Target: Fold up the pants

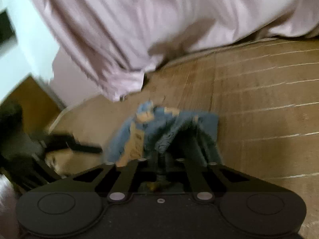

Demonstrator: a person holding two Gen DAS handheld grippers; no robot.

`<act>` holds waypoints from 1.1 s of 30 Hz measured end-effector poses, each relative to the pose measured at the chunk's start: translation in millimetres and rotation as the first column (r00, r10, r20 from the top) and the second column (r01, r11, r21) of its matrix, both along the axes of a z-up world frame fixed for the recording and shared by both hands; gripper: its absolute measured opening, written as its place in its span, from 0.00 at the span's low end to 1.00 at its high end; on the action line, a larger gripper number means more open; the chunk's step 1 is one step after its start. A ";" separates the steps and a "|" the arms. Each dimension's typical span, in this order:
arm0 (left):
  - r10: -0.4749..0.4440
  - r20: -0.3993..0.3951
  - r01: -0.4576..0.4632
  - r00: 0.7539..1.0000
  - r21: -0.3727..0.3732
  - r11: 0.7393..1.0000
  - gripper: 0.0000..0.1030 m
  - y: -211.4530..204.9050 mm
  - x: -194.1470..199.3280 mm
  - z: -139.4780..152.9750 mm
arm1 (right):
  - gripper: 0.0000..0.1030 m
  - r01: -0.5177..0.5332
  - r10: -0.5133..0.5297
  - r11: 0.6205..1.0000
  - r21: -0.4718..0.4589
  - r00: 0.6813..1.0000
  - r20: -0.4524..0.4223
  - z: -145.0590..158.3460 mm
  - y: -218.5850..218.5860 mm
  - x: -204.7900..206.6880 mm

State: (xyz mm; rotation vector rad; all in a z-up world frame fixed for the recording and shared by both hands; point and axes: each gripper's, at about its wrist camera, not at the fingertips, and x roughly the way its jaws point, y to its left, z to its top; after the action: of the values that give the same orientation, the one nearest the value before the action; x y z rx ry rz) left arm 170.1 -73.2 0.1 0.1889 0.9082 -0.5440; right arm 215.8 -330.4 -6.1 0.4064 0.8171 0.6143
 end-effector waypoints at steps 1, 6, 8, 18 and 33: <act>0.010 -0.014 -0.010 1.000 -0.006 1.000 0.81 3.4 1.3 -1.8 | 0.03 0.026 -0.026 1.000 -0.002 1.000 -0.011 2.9 -5.5 1.0; 0.039 -0.082 -0.039 0.996 -0.003 0.999 0.82 8.4 6.7 -14.7 | 0.19 0.026 -0.050 0.987 -0.161 0.988 -0.149 -23.5 -13.2 9.7; 0.041 -0.091 -0.041 0.995 0.003 0.999 0.82 8.5 6.1 -18.1 | 0.22 0.021 -0.045 0.988 -0.153 0.987 -0.156 -25.3 -18.3 4.6; 0.222 -0.040 -0.224 0.974 -0.048 0.973 0.92 10.3 7.5 -25.5 | 0.43 0.046 -0.005 0.936 -0.348 0.993 0.119 -15.8 18.1 -14.2; 0.320 0.276 -0.348 0.906 0.059 0.935 0.94 -15.8 25.4 -14.7 | 0.56 0.171 -0.027 0.906 -0.388 0.936 0.350 -9.7 37.4 12.6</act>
State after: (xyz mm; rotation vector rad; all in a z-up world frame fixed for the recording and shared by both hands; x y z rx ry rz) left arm 195.5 -89.0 -14.6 0.1915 0.6901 -0.1438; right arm 228.4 -293.0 -15.8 -0.0492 0.5694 0.3827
